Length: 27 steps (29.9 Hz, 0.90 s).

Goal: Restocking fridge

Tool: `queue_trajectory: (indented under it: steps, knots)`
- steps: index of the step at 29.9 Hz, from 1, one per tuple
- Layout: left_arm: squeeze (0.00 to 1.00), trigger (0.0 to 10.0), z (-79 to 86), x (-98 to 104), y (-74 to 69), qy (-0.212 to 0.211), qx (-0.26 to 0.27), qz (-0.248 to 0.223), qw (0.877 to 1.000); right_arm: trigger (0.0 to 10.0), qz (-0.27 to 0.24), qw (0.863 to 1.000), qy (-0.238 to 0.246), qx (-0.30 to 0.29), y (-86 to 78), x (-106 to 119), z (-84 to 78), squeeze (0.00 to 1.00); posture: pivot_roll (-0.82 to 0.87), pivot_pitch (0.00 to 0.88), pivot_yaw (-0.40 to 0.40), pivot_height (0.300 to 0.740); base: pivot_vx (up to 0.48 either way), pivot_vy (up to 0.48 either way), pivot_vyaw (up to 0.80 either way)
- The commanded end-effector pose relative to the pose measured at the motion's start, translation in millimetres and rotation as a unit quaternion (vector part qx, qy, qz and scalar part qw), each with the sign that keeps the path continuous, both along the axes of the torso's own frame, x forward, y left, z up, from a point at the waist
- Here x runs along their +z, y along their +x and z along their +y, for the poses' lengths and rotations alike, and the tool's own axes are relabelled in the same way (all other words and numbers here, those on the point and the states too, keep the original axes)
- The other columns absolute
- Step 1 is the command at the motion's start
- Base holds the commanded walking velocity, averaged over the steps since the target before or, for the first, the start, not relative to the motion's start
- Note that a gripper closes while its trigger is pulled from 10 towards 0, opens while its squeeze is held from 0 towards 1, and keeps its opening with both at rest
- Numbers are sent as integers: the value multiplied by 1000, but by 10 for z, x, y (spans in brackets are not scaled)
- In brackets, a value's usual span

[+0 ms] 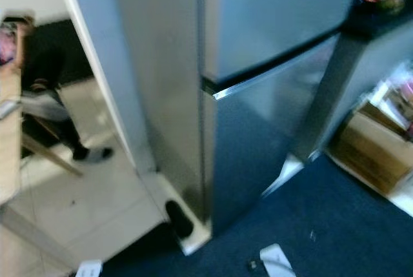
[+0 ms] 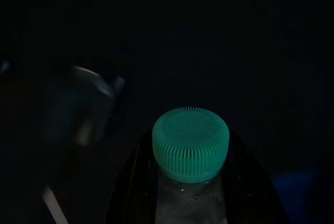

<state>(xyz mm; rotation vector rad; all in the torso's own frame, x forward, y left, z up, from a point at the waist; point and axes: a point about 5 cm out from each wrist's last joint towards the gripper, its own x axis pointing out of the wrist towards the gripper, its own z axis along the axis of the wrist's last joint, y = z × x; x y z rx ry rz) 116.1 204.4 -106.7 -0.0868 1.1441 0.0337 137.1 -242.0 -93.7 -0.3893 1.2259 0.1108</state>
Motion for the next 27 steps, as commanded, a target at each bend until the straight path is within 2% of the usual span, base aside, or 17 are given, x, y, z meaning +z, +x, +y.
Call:
queue_trajectory:
  steps: [1, 3, 12, 21, 23, 27]
  knots:
    - [0, 10000, 24, -8, -39, 2, 4, 7, 1000, 10000, -5, 1000, 9, 8, 20, -11, 77, 0, -22, 0, 29, 740, 0, 0, 0]
    - [0, 10000, 22, -8, -38, 1, 3, 6, 1000, 10000, -5, 1000, 10, 9, 20, -12, 78, 0, -22, 0, 28, 740, 0, 0, 0]
    - [0, 10000, 3, -15, -50, 4, 1, 8, 1000, 10000, -3, 1000, 9, 11, 3, -12, 58, 0, -22, 0, 28, 740, 0, -444, 0]
    - [0, 10000, 9, -7, -28, 5, 10, 1, 1000, 10000, 0, 1000, 11, 13, -17, -20, 63, 0, -27, 0, 27, 740, 0, 0, 0]
    - [0, 10000, 25, 19, 49, 6, 13, -12, 1000, 10000, -1, 1000, 12, 15, -13, -19, 67, 0, -27, 0, 27, 740, 0, 0, 0]
    - [0, 10000, 29, 36, 100, 5, 10, -20, 1000, 10000, -1, 1000, 13, 16, -8, -18, 68, 0, -27, 0, 27, 740, 0, -161, 0]
